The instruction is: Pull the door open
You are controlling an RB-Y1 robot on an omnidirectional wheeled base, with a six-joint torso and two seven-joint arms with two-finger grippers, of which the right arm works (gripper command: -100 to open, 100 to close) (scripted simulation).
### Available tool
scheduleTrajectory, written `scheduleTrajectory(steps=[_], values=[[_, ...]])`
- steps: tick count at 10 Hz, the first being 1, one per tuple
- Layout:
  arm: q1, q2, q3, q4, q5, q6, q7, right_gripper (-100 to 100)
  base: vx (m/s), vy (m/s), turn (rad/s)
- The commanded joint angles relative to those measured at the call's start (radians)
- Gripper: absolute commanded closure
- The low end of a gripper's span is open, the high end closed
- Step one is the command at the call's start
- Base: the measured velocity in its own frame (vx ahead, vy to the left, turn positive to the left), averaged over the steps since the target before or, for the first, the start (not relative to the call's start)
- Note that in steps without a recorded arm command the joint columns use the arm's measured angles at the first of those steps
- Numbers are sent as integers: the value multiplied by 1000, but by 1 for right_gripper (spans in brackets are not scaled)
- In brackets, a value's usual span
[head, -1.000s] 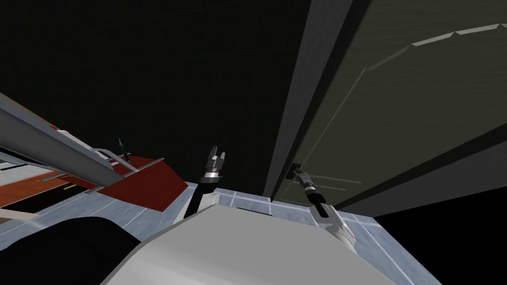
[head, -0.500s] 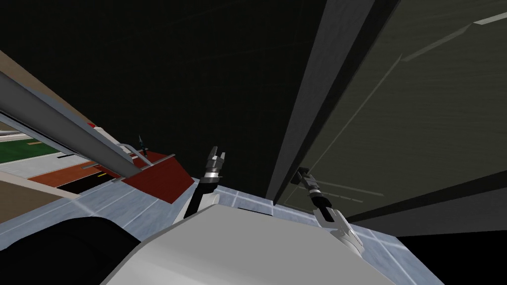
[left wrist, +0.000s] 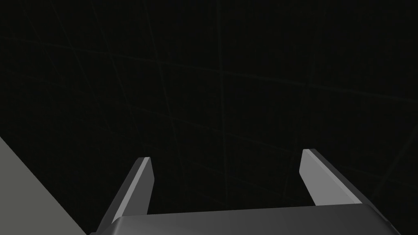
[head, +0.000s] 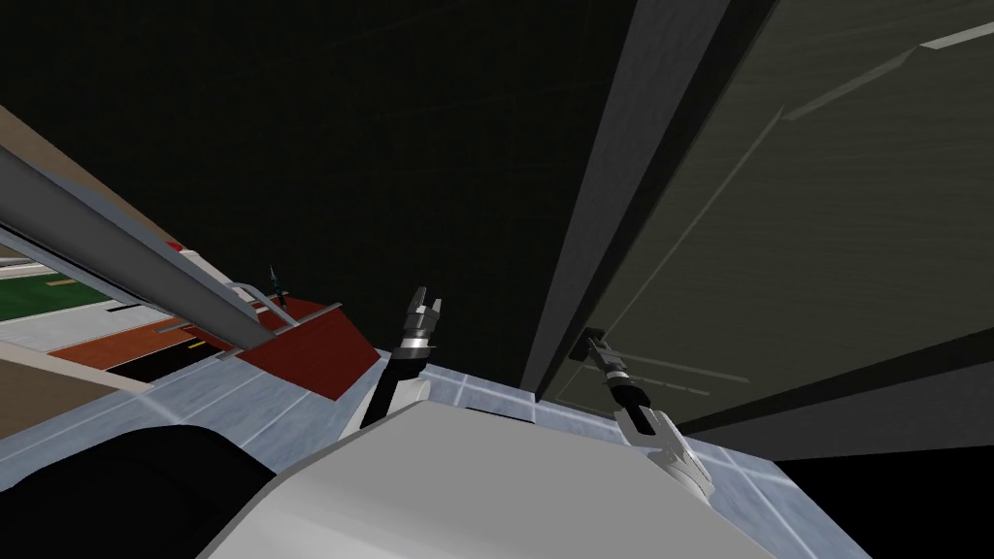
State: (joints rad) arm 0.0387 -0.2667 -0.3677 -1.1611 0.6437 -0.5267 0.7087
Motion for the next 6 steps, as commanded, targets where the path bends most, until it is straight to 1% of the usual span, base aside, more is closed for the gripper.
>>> scheduleTrajectory(steps=[1,2,3,5,6], values=[[1,1,1,0,0,-1,0,100,0,0,0],[0,0,4,-1,-39,1,-38,100,-33,-46,123],[-1,-1,6,-1,-57,2,-55,100,-72,-67,149],[-1,-1,10,-1,-96,4,-93,100,-71,-55,98],[-1,-1,12,-2,-123,5,-118,100,-58,-55,109]])
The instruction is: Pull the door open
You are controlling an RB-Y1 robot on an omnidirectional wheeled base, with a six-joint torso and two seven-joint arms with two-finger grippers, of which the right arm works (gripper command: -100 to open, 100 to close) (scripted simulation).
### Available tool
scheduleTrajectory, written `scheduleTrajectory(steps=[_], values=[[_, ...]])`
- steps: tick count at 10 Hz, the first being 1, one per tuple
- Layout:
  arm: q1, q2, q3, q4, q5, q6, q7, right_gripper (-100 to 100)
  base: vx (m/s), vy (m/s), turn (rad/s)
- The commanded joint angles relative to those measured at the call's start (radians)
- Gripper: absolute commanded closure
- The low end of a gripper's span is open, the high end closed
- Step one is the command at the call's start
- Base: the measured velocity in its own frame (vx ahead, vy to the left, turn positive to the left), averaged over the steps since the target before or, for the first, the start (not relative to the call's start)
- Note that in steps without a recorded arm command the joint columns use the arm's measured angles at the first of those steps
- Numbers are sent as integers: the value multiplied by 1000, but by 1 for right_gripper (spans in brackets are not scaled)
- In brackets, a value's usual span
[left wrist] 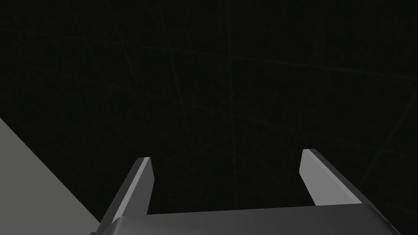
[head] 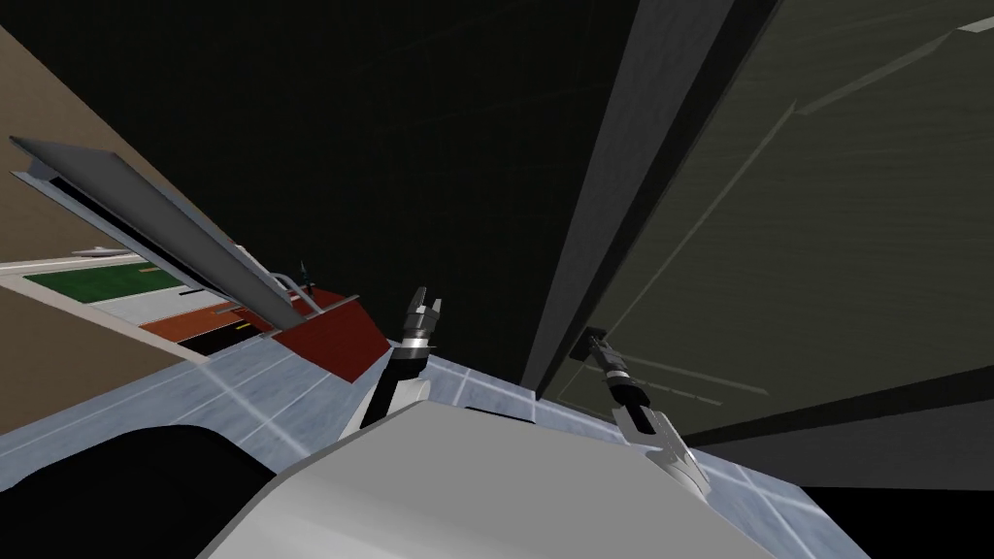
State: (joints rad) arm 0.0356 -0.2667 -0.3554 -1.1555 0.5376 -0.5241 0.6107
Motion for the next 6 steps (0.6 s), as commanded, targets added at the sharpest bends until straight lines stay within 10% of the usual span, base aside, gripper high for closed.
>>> scheduleTrajectory(steps=[1,6], values=[[1,-1,3,-8,-44,4,-45,100,-59,-69,128],[0,-2,16,-9,-171,9,-164,100,-82,-64,135]])
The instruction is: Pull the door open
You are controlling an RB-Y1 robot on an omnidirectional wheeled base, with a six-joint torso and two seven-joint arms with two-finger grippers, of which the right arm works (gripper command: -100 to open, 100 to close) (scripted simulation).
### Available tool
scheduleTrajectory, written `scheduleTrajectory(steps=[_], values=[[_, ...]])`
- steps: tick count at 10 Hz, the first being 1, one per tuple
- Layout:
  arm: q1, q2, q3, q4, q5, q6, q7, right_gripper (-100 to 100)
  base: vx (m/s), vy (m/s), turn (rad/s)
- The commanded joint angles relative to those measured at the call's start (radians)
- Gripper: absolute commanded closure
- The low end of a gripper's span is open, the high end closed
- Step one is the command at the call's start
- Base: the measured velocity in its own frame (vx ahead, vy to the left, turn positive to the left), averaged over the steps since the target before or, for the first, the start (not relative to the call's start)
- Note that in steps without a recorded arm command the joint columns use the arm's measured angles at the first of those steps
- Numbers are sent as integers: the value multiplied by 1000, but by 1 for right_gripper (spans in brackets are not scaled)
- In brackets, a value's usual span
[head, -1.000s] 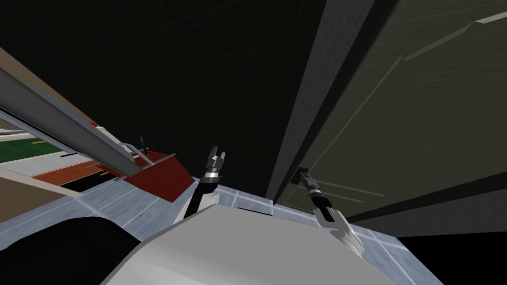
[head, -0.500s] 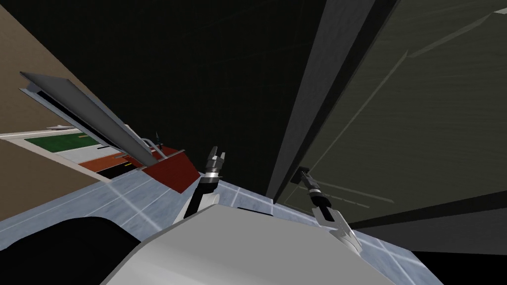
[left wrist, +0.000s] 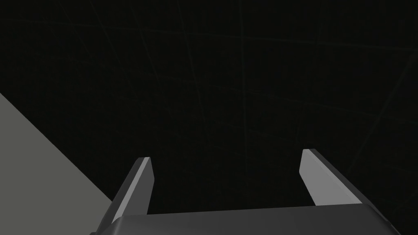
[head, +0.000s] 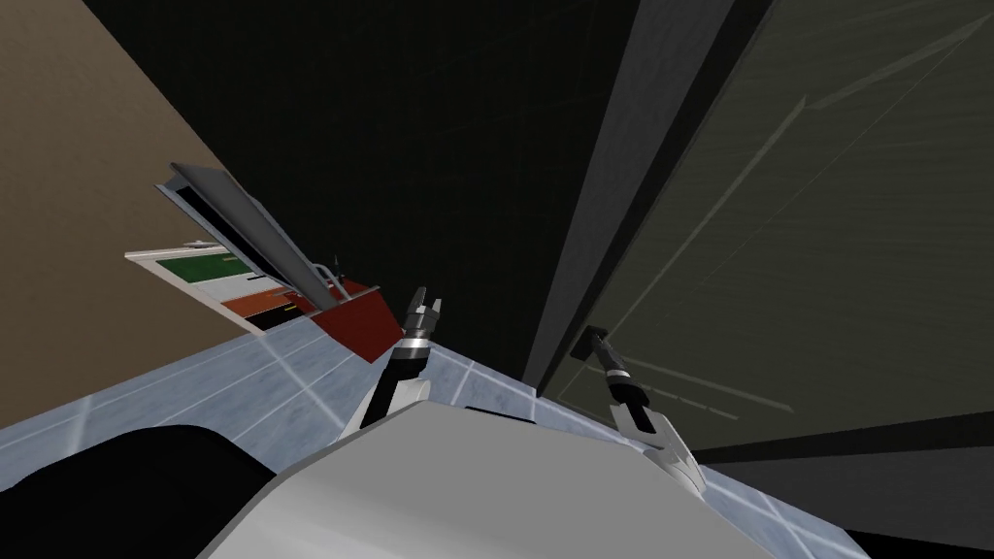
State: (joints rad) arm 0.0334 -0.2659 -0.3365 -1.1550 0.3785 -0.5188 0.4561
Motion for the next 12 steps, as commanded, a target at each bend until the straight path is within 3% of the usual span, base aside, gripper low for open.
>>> scheduleTrajectory(steps=[1,3,8,9,12], values=[[2,-4,1,-10,-49,5,-44,100,-50,-35,93],[1,-4,4,-11,-88,7,-80,100,-69,-53,114],[-1,-5,21,-13,-233,14,-218,100,-79,-59,127],[12,-8,14,-20,-195,15,-169,-100,-52,6,-15],[33,-16,5,-27,-147,8,-97,-100,9,99,-88]])
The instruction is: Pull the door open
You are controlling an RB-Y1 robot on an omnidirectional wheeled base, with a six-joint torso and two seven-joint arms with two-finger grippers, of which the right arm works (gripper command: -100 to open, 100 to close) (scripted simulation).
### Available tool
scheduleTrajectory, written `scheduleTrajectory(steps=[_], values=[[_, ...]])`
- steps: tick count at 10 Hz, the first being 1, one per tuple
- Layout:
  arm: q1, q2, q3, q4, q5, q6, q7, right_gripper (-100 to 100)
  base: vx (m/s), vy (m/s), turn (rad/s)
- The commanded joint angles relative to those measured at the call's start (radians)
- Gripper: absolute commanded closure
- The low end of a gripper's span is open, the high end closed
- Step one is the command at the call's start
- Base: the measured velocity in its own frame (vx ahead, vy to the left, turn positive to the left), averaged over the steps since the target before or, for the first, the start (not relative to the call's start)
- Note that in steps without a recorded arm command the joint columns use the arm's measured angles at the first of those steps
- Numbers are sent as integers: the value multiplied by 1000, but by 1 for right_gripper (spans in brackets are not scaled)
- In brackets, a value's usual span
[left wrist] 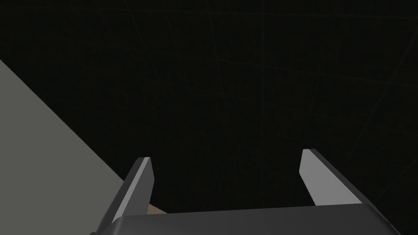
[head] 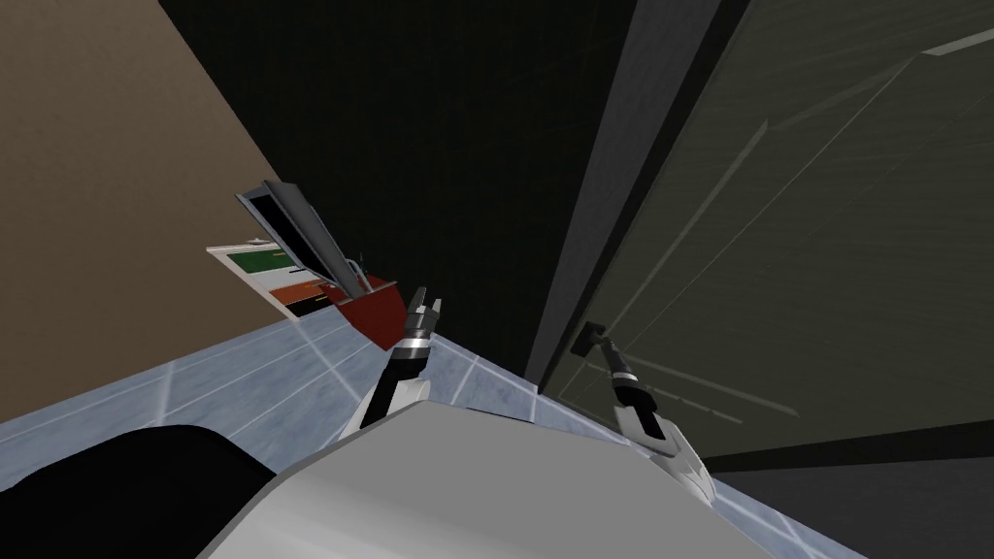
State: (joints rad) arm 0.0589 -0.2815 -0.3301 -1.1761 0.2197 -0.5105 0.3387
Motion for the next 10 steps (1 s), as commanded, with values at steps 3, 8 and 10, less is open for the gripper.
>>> scheduleTrajectory(steps=[3,8,10], values=[[26,-8,-10,-12,53,-6,84,-100,-13,80,-71],[67,-24,-28,-25,147,-20,217,-100,-11,58,-72],[77,-28,-33,-28,170,-23,260,-100,-10,60,-53]])
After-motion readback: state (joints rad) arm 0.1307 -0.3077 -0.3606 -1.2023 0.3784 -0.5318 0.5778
